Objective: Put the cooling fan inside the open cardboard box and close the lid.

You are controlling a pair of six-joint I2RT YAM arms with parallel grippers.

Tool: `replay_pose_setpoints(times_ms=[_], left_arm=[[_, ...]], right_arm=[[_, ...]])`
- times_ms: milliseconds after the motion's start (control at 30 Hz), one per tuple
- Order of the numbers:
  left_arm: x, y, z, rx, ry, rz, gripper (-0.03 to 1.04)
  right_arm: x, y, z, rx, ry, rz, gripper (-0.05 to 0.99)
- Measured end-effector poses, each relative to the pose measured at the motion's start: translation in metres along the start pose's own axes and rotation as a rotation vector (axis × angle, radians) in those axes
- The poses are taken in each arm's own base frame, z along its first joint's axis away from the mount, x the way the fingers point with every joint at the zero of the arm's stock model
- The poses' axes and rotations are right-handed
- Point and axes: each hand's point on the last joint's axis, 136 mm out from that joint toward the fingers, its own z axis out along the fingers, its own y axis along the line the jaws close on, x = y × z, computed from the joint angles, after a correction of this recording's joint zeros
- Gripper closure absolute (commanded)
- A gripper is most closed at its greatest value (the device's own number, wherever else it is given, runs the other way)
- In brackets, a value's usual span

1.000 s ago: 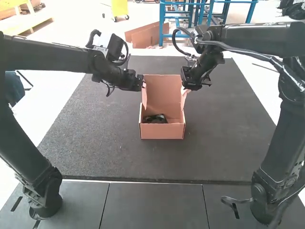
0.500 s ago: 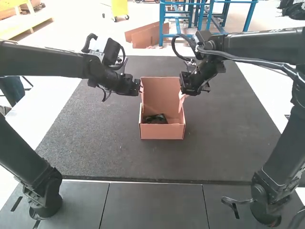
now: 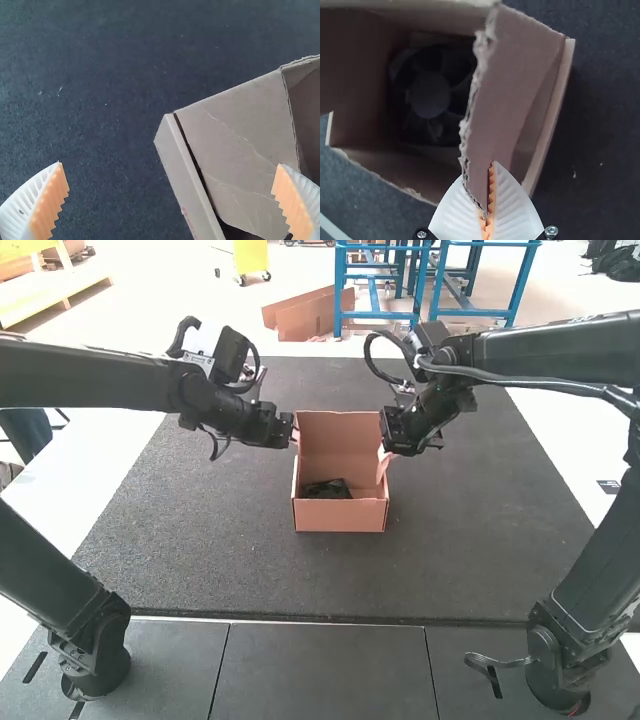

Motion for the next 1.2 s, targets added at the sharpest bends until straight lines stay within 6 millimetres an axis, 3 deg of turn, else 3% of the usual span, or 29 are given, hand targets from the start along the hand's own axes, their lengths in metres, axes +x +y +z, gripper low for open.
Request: replay_pose_setpoints(times_ms=[267,467,500,633,800,933,1033,1200], left_arm=[[0.023,-0.006,0.0,0.028,0.047,0.006,0.05],[0.045,-0.004,-0.012,0.02,0.112,0.013,0.05],[0.046,-0.004,-0.015,0.019,0.12,0.016,0.05],[0.053,-0.003,-0.025,0.015,0.145,0.034,0.05],[0.051,0.007,-0.033,-0.013,0.134,0.029,0.05],[0.037,0.032,-0.037,-0.088,0.081,0.0,0.05],[0.026,0.049,-0.04,-0.148,0.039,-0.016,0.05],[-0.014,0.056,-0.048,-0.197,-0.084,-0.015,0.05]], right_arm=[[0.023,-0.005,0.011,0.003,0.056,0.006,0.94],[0.032,-0.01,0.013,0.026,0.085,-0.008,0.94],[0.033,-0.011,0.013,0.029,0.087,-0.011,0.91],[0.034,-0.013,0.013,0.041,0.093,-0.011,0.46],[0.027,-0.013,0.008,0.054,0.081,-0.012,0.05],[0.008,-0.004,-0.009,0.033,0.03,-0.019,0.02],[-0.012,0.0,-0.033,0.012,-0.045,-0.018,0.02],[-0.038,-0.02,-0.086,0.051,-0.212,0.022,0.02]])
